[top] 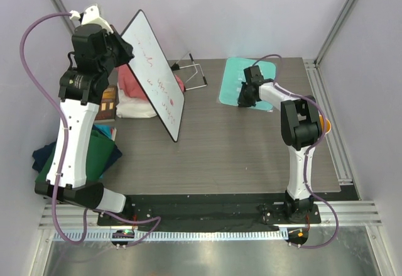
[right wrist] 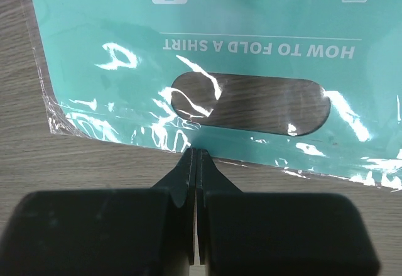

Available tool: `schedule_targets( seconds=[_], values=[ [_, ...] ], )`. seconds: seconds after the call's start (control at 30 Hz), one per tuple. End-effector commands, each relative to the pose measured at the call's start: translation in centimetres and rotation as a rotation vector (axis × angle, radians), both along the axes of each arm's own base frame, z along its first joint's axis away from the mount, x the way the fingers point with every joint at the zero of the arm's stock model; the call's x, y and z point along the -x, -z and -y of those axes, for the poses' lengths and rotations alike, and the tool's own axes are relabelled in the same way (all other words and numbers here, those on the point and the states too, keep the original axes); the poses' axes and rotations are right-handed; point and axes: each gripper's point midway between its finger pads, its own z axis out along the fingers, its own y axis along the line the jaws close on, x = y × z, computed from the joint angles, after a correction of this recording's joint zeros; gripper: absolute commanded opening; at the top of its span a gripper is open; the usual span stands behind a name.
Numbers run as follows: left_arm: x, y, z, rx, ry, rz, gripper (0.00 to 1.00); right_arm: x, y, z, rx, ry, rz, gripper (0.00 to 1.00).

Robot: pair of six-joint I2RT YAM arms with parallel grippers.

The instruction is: Fold and stack the t-shirts

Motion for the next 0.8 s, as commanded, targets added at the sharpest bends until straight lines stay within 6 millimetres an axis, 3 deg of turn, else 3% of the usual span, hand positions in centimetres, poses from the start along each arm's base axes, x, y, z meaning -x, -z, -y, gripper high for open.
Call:
schedule_targets(
  seconds=[0.0, 0.13, 0.2, 0.27, 0.3, 0.37, 0.5, 0.63, 0.77],
  values=[
    [3.1, -9.7, -2.3, 0.046, -0.084, 0.310, 0.00, 2.7, 4.3, 2.9, 0.115, 0.010, -0.155, 0.02],
    [3.2, -9.9, -3.0, 0.012, -0.120, 0.309, 0.00, 3.7, 3.0, 2.9, 0.093, -0.003, -0.173, 0.13],
    [3.2, -9.9, -3.7, -0.006, -0.152, 0.305, 0.00, 4.2, 1.0, 2.8, 0.072, -0.004, -0.145, 0.20],
    [2.8, -9.6, -4.2, -0.036, -0.174, 0.297, 0.00, 5.7, 0.6, 2.9, 0.061, -0.001, -0.156, 0.22],
    [2.7, -9.8, -4.3, -0.047, -0.180, 0.301, 0.00, 6.0, -1.5, 2.2, 0.019, -0.015, -0.122, 0.24],
    [2.0, -9.4, -5.0, -0.093, -0.215, 0.287, 0.00, 7.3, -2.5, 2.3, 0.003, -0.017, -0.117, 0.25],
    [1.3, -10.7, -6.4, -0.119, -0.272, 0.315, 0.00, 8.1, -7.3, 2.9, 0.000, -0.016, -0.008, 0.26],
    [-0.1, -11.2, -6.8, -0.125, -0.284, 0.328, 0.00, 8.7, -9.9, 3.0, -0.013, -0.011, 0.033, 0.27],
    [-1.6, -11.5, -7.1, -0.134, -0.294, 0.340, 0.00, 9.7, -10.8, 2.7, -0.044, -0.011, 0.037, 0.27]
  ],
)
